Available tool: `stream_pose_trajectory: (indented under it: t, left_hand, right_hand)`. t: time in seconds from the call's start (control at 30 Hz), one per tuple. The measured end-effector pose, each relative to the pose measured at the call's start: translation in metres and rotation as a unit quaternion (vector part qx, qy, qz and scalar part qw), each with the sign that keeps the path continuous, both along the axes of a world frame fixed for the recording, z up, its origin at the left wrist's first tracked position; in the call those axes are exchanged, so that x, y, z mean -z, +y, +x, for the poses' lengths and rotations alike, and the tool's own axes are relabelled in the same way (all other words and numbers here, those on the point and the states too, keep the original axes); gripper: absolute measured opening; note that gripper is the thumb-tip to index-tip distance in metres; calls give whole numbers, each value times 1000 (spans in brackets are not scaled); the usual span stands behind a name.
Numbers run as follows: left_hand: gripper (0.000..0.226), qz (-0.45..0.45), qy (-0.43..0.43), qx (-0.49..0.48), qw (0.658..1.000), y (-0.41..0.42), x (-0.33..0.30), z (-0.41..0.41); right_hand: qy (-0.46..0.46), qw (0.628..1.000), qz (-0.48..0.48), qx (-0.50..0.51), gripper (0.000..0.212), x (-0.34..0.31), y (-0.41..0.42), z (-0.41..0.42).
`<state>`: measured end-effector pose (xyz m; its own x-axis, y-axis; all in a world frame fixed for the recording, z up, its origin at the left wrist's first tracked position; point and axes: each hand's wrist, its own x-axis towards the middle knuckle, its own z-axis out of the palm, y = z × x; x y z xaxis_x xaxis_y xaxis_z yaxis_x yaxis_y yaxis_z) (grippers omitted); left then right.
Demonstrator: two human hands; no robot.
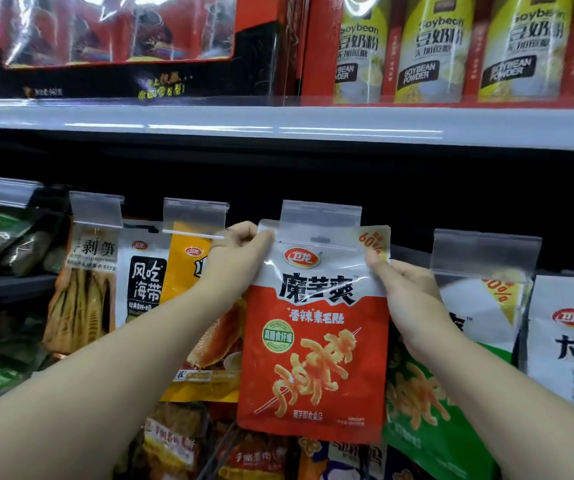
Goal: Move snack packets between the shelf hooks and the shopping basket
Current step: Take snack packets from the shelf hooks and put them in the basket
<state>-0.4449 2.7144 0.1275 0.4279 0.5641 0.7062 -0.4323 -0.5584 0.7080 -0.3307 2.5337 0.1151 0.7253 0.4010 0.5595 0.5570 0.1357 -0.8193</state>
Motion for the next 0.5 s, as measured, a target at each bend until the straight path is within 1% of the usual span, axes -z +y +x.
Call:
stream_pose_trajectory:
  t: [0.03, 0.1, 0.13, 0.17, 0.3, 0.43, 0.5]
  left_hand:
    - [34, 1, -3, 1, 1000, -1, -1, -1]
    - [30, -1, -5, 2, 1000, -3, -2, -2]
    - [30, 1, -4, 0, 1000, -3, -3, -2]
    - [31, 1, 0, -4, 1000, -4, -3, -1]
    - [37, 0, 0, -11, 1000, -3, -4, 4]
    - [26, 7, 1, -28, 1000, -4, -7, 5]
    - [18, 18, -8, 0, 1000, -4, -7, 3]
  right_hand:
    - [0, 1000, 6, -3, 91, -1, 0, -2]
    - [9, 1000, 28, -4, 61, -4, 0, -5]
    - [14, 999, 36, -1, 49, -5, 0, -5]
    - [17, 999, 40, 1, 42, -6, 0, -6]
    - [40, 998, 58, -4, 34, -10, 1, -6]
    - [59, 995, 83, -10, 31, -13, 3, -7]
    - [62, 993, 103, -11, 32, -12, 3, -8]
